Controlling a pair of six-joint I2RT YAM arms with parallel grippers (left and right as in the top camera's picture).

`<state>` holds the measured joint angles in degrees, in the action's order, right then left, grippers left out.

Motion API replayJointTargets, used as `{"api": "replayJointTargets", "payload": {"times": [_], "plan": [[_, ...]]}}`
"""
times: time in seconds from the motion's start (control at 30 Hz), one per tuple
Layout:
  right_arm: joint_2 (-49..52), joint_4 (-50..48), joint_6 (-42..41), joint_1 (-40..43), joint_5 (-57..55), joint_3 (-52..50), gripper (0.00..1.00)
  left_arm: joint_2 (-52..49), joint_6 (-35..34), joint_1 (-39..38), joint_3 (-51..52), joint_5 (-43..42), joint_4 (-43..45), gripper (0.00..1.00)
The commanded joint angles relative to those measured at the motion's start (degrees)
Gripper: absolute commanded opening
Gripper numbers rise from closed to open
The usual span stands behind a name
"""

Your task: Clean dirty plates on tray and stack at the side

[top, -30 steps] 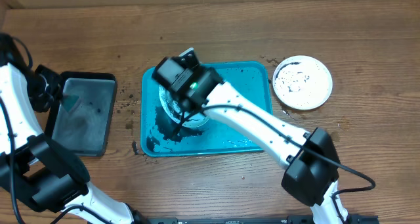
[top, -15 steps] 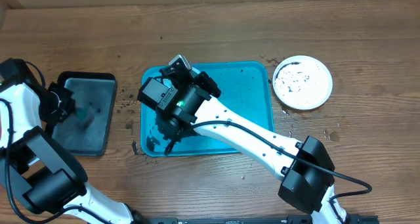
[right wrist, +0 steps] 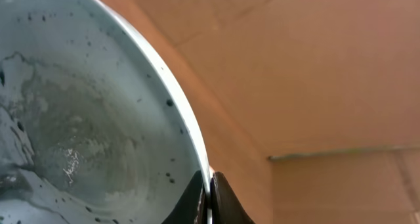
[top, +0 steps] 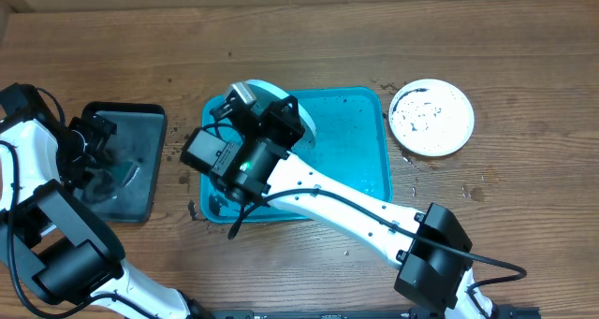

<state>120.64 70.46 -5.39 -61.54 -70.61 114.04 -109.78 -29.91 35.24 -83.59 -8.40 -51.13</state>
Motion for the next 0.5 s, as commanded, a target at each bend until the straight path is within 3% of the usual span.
{"api": "replayJointTargets", "payload": {"times": [0.0,0.17,0.47], "plan": [[-1.7,-1.5,6.3,-1.7,-7.3,2.0,0.04,-0.4,-0.2,0.0,0.7,-0.7,0.2,1.00],[-1.7,-6.4,11.3,-3.2,-13.6,2.0,0.04,-0.4,-0.6,0.0,0.7,-0.7,0.2,1.00],[-1.7,-11.7,13.4,-3.6,-7.9,2.0,0.04,-0.4,-0.6,0.0,0.7,-0.6,0.2,1.00]]}}
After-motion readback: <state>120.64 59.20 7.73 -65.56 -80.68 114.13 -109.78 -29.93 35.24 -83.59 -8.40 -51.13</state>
